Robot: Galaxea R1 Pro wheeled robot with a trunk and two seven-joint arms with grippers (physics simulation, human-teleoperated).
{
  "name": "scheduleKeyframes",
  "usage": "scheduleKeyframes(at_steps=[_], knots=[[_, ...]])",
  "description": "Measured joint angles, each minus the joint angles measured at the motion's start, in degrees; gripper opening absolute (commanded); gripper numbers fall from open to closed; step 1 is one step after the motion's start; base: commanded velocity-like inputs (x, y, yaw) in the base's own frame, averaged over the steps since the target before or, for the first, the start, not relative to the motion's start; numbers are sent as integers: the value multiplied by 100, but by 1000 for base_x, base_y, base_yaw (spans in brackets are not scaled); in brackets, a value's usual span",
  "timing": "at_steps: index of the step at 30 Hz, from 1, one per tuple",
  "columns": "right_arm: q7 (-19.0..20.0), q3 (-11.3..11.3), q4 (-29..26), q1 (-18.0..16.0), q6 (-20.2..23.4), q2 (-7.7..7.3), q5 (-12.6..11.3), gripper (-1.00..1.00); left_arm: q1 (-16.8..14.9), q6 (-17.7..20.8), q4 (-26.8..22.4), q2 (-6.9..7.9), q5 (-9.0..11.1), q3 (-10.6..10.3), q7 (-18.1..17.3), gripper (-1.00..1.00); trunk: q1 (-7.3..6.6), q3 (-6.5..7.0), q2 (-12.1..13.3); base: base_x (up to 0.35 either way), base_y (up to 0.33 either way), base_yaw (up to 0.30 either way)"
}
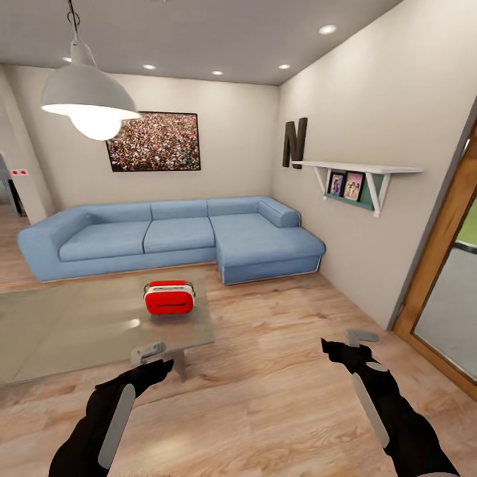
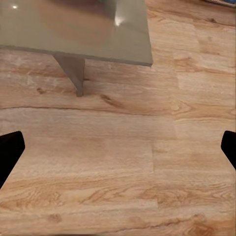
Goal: Turn on the radio receiver that's on the table in the living room.
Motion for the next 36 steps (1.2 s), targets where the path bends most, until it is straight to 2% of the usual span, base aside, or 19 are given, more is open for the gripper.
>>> scheduleKeyframes(at_steps=[29, 36], knots=[[0, -6, -3, 0, 0, 0, 0, 100, 0, -1, 3, -1, 14, 0, 0, 100, 0, 0, 0, 0, -336, 259], [0, -4, -8, 0, 0, 0, 0, 100, 0, -150, 10, 0, 10, 0, 0, 100, 0, 0, 0, 220, -243, 260]])
